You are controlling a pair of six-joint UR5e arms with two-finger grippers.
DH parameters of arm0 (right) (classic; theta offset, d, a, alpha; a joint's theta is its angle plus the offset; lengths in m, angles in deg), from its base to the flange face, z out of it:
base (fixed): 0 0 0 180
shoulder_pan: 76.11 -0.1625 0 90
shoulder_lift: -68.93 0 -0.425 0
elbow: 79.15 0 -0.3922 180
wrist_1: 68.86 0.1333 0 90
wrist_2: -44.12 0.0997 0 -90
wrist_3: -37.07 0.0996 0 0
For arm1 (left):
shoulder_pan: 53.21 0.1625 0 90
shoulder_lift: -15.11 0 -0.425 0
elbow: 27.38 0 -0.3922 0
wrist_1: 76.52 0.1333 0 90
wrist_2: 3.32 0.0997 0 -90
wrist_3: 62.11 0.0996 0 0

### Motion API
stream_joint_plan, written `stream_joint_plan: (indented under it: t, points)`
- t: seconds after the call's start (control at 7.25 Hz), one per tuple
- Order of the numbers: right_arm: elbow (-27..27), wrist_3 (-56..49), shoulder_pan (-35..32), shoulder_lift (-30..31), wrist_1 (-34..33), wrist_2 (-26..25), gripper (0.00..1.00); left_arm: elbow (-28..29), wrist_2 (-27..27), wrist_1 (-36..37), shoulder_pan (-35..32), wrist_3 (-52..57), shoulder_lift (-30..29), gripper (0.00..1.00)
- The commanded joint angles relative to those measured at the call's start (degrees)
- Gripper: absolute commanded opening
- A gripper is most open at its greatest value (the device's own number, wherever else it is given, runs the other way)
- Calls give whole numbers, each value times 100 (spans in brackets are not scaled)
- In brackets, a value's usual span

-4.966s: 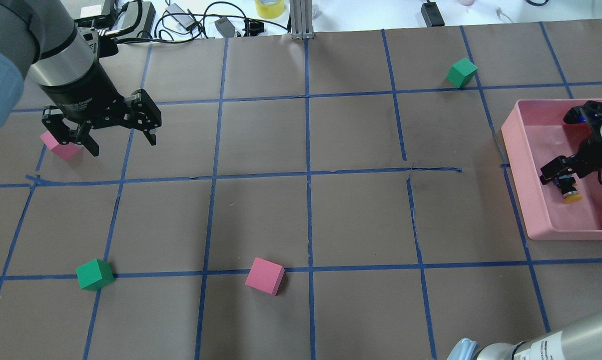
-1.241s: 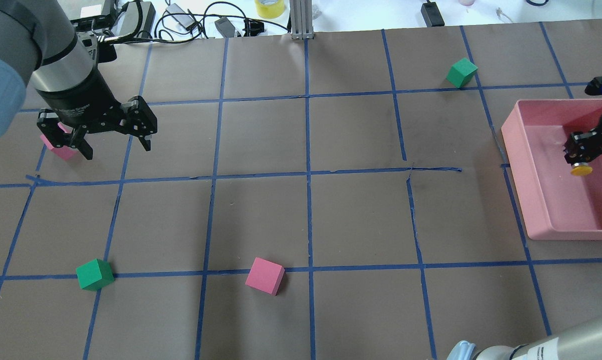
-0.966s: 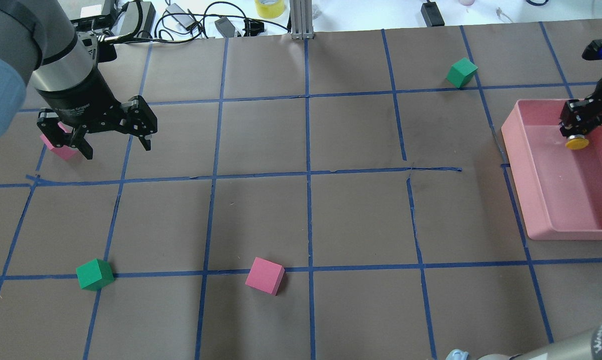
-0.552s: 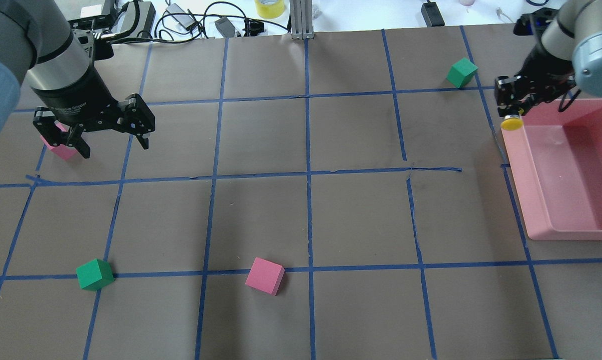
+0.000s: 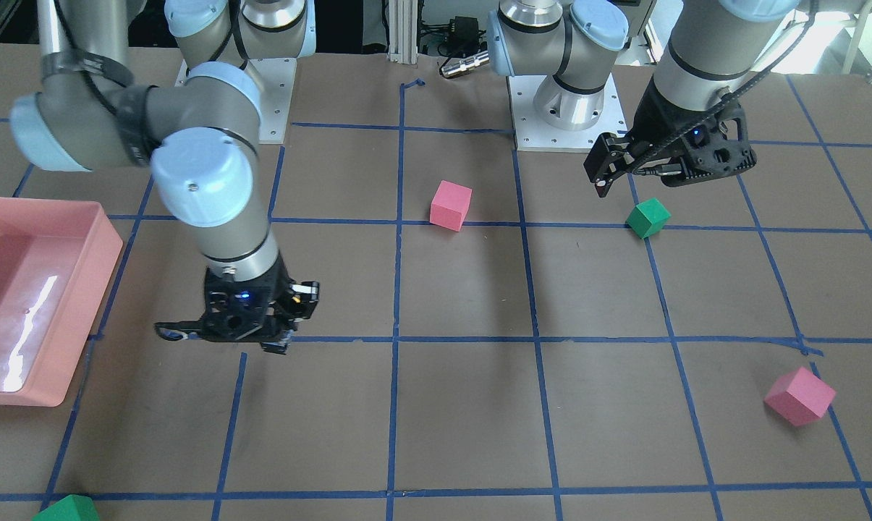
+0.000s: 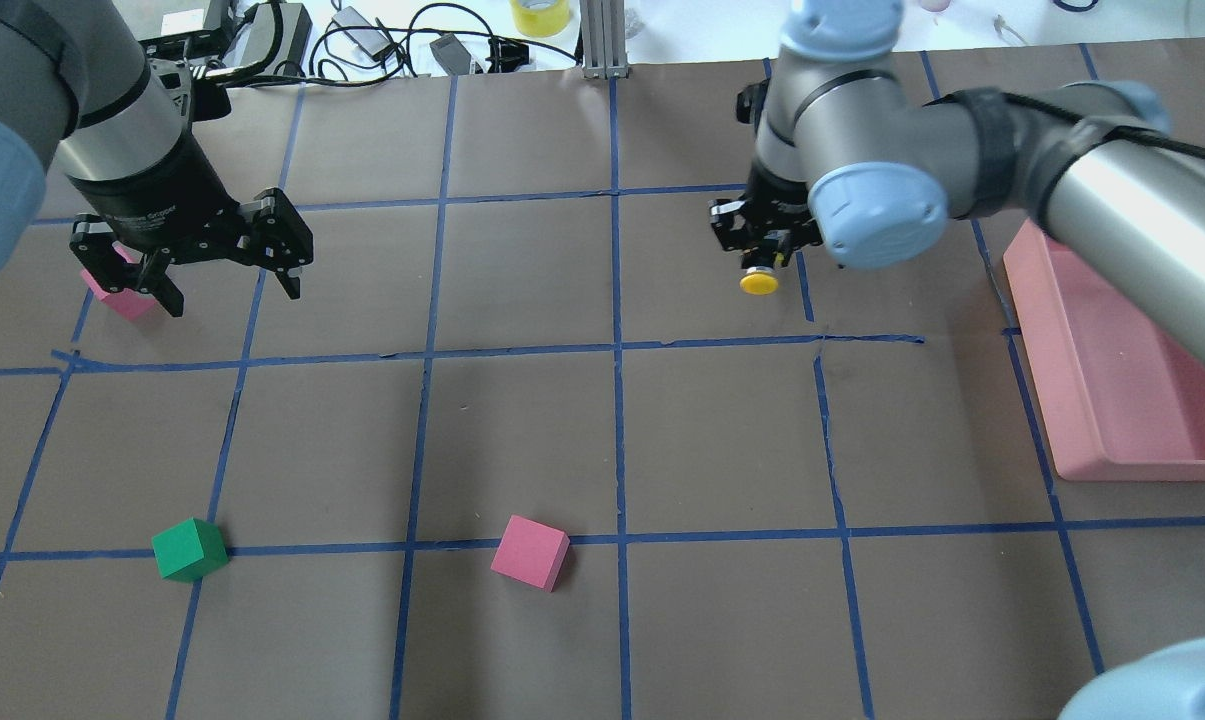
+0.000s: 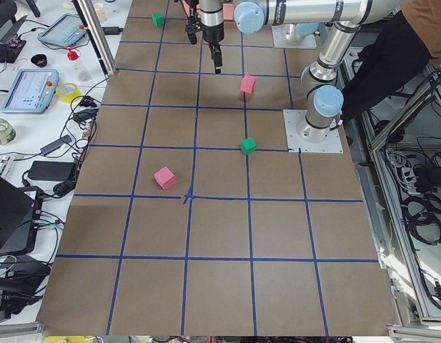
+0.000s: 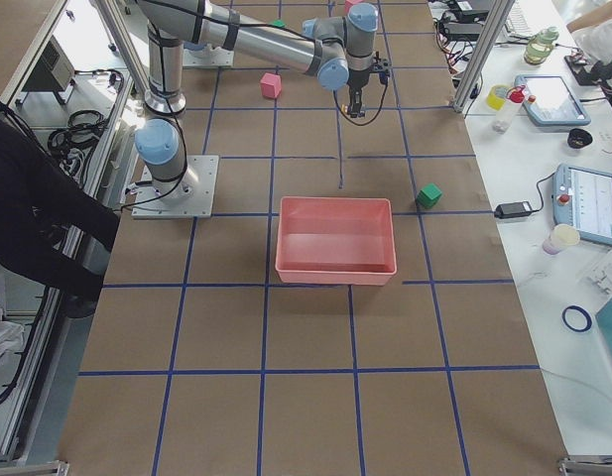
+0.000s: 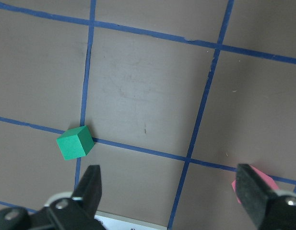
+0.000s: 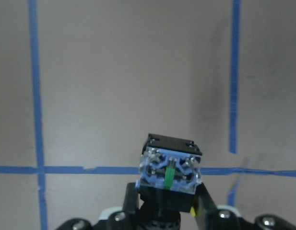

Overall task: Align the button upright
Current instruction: 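Lift the button out of the tray with the right gripper, then lower the button onto the table center and open the right gripper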

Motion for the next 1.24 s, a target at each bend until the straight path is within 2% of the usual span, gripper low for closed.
stream_joint_plan:
  t: [0.0,0.14,0.28,0.41,0.69,0.83,1.1]
  points:
    - [-26,31,-765,-416,-470,23,0,-8,-52,109,-22,866,-25,100]
    - [-26,-14,-1028,-453,-507,179,0,-8,-52,144,-22,1962,-16,100]
    - [-43,-14,-1213,-470,-508,503,0,-8,-322,110,-22,1981,10,100]
    - [-43,-31,-1268,-523,-551,532,0,-17,-786,92,-22,1973,-15,100]
    - [-35,-251,-1268,-1083,-1242,471,0,-17,-746,109,4,1999,-51,100]
    - [-34,-251,-1277,-1112,-1289,427,0,-25,-720,40,-4,1947,-60,100]
    - [-34,-208,-1268,-1103,-1299,444,0,-95,-834,92,-13,870,-51,100]
